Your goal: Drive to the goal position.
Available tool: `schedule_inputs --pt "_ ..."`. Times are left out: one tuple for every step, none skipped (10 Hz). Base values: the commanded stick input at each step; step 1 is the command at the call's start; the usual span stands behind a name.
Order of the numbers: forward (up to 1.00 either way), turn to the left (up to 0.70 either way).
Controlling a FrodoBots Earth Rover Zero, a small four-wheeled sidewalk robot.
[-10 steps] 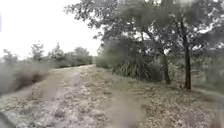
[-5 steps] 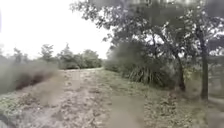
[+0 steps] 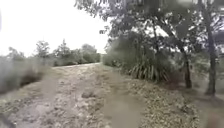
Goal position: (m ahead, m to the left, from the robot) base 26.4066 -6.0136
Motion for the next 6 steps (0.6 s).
schedule_inputs --pt "0.69 0.21" --pt "0.69 0.35" --pt "0.69 0.08" --pt "0.69 0.0" --pt "0.69 0.0" --pt "0.7 0.0"
